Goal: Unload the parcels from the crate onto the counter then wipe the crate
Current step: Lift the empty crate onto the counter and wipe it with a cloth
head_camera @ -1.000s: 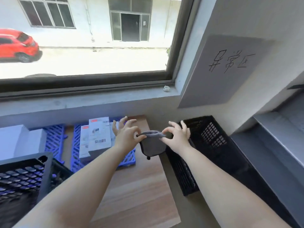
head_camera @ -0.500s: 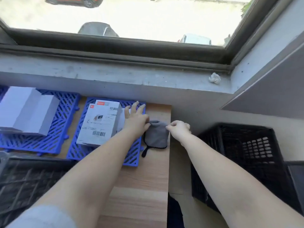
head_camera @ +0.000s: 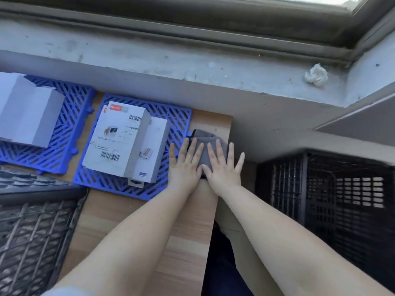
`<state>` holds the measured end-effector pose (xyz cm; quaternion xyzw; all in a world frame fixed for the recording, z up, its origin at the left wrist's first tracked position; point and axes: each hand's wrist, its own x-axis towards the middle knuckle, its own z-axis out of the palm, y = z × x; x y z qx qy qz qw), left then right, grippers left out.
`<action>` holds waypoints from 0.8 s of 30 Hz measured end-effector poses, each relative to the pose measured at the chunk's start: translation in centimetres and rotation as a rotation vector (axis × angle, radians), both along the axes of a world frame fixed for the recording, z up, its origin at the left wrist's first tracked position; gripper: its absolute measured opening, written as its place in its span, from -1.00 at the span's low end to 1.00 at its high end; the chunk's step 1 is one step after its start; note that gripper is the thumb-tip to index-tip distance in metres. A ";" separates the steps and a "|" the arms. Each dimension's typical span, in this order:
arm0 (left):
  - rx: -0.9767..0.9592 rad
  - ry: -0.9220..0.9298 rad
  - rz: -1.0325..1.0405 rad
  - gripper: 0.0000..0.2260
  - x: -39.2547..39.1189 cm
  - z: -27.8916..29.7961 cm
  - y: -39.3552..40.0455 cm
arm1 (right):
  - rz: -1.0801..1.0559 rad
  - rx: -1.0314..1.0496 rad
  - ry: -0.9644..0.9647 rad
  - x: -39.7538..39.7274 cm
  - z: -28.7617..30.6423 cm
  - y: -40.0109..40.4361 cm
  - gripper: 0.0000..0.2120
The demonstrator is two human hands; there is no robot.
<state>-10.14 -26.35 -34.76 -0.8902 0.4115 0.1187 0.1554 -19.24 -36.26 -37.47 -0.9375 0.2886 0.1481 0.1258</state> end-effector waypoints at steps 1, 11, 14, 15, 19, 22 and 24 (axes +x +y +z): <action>0.017 -0.004 -0.002 -0.42 -0.3 0.0 0.5 | 0.012 0.004 0.006 -0.3 -0.2 0.5 -0.33; 0.059 -0.048 -0.117 -0.43 0.0 3.1 0.1 | 0.096 0.009 0.016 0.0 3.6 -0.1 -0.32; 0.005 -0.046 -0.107 -0.42 0.4 4.8 0.0 | 0.140 -0.003 -0.010 0.3 5.9 -1.1 -0.30; 0.008 -0.050 -0.116 -0.42 0.5 5.7 0.1 | 0.143 -0.003 -0.026 0.3 6.7 -1.4 -0.30; -0.069 -0.089 -0.108 -0.41 1.4 9.5 1.3 | 0.141 0.017 -0.108 0.8 10.5 -1.6 -0.28; -0.118 -0.184 -0.090 -0.41 2.3 13.1 3.4 | 0.142 0.043 -0.197 1.8 14.3 -0.7 -0.29; -0.184 -0.201 -0.040 -0.43 3.5 15.6 4.6 | 0.153 0.062 -0.272 2.8 16.8 0.3 -0.30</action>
